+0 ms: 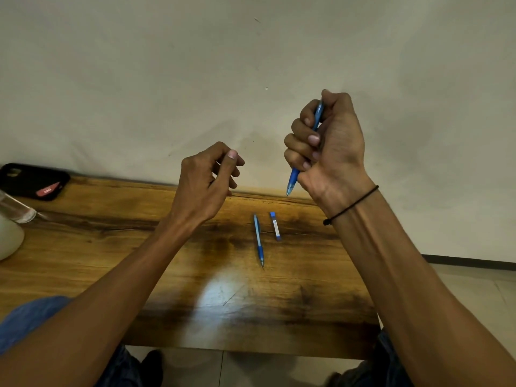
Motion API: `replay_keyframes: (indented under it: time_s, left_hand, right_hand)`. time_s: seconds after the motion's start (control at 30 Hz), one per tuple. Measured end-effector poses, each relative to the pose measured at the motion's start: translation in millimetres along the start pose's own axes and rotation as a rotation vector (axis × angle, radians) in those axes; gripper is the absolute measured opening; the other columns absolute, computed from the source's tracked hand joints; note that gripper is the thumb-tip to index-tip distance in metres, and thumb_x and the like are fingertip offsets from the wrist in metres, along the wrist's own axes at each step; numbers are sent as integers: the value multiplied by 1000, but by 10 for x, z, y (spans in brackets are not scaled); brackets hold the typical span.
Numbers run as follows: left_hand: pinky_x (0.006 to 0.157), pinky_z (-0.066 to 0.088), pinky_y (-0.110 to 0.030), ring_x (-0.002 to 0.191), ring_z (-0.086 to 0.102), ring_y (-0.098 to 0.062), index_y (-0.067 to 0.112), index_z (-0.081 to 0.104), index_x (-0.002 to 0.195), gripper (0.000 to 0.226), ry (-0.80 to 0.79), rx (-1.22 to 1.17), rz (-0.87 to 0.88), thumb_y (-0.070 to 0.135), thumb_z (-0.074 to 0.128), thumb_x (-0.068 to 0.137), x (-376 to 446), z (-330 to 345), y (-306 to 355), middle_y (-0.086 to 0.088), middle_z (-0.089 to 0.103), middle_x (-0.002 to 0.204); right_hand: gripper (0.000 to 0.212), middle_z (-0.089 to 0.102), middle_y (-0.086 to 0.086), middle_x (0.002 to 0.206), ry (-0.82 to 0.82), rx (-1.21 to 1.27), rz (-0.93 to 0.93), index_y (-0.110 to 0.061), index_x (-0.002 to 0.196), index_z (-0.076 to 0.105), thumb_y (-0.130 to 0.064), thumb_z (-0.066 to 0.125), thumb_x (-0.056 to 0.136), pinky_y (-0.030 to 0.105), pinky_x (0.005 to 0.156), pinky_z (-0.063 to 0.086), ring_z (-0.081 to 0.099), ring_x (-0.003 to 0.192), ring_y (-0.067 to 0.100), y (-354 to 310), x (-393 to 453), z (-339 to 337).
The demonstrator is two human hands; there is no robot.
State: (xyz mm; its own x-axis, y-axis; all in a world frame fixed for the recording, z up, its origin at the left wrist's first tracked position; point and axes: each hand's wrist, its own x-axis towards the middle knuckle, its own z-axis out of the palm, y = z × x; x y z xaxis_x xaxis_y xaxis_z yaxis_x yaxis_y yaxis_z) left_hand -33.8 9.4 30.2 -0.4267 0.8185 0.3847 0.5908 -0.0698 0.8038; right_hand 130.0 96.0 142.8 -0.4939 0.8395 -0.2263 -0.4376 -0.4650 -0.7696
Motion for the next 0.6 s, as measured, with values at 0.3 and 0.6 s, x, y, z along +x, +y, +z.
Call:
replay_keyframes:
  time_s: [0.3, 0.6]
  left_hand:
    - [62, 64, -43, 70, 73, -10, 19, 71, 102, 30, -1, 7, 4, 34, 47, 112, 5, -8, 8, 6, 71, 83]
    - [61, 64, -44, 69, 73, -10, 16, 71, 102, 30, -1, 6, -11, 32, 48, 112, 5, -6, 25, 3, 71, 83]
  right_hand:
    - [48, 27, -4, 47, -22, -16, -30, -15, 64, 41, -36, 37, 107, 19, 37, 17, 17, 39, 9, 2, -32, 33]
    - [48, 28, -4, 47, -15, -10, -21, -15, 65, 41, -37, 37, 107, 19, 37, 17, 18, 38, 9, 3, -47, 52]
